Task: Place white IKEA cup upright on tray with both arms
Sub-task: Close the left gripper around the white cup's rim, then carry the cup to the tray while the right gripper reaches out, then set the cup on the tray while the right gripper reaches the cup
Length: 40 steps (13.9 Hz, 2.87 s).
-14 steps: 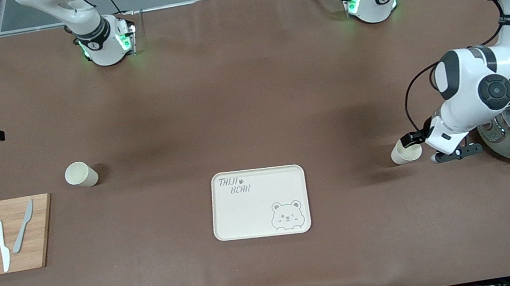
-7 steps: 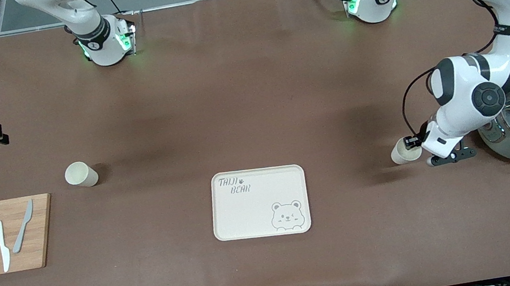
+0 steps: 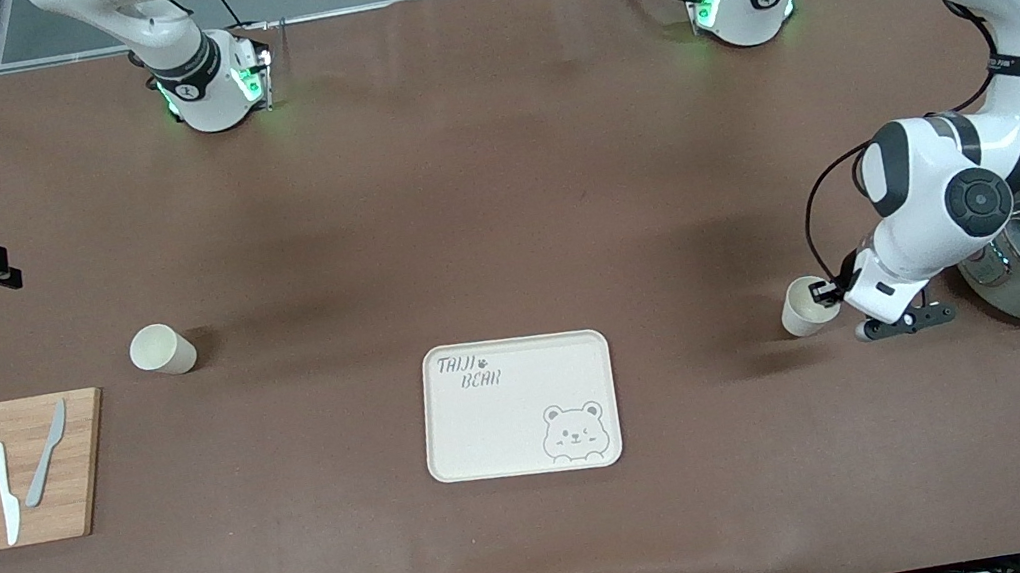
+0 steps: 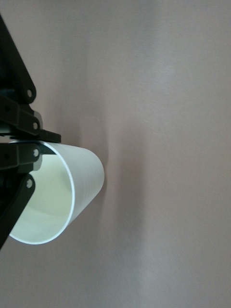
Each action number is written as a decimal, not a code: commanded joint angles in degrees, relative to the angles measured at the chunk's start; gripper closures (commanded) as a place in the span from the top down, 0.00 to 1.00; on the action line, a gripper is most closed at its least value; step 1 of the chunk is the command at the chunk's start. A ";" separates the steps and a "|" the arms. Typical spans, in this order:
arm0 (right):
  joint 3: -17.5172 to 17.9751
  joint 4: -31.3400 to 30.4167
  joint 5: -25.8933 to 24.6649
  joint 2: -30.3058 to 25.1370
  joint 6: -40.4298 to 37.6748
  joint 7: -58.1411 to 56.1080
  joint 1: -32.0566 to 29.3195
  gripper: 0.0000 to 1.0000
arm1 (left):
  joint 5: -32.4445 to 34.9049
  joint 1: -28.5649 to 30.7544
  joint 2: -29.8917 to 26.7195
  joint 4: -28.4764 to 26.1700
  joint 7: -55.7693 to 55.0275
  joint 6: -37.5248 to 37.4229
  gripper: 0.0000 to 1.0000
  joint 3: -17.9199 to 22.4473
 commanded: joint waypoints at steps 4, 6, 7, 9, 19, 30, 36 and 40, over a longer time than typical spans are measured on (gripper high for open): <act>-0.13 0.49 3.63 6.14 -0.77 0.63 -1.57 1.00 | 1.03 -7.55 2.27 10.63 -8.87 -7.68 0.00 -0.31; -0.22 0.41 3.63 7.63 -0.85 0.37 -1.75 1.00 | 0.42 -10.20 4.12 16.68 -14.05 -11.99 0.00 -0.31; -0.22 0.23 3.63 8.77 -0.77 0.19 -2.01 1.00 | 0.33 -11.34 5.52 20.02 -16.95 -13.92 0.00 -0.40; -0.13 0.14 3.63 10.62 -0.68 -0.85 -2.45 1.00 | 0.59 -15.11 7.46 23.82 -24.15 -14.82 0.00 -0.22; -0.22 3.48 3.45 18.09 6.07 -0.69 -7.02 1.00 | -1.96 -26.02 16.25 33.41 -43.86 -14.21 0.00 -0.31; -0.04 1.20 3.72 20.65 15.93 -0.86 -7.37 1.00 | -1.96 -29.63 21.79 33.59 -51.25 -6.73 0.02 -0.31; -0.04 -3.18 3.19 21.79 16.20 -0.95 -8.69 1.00 | -2.05 -29.46 21.62 35.43 -51.34 -5.50 1.00 -0.05; -0.13 -8.36 3.10 21.70 20.21 -1.03 -9.48 1.00 | -1.87 -27.80 18.47 35.44 -51.34 -7.16 1.00 0.30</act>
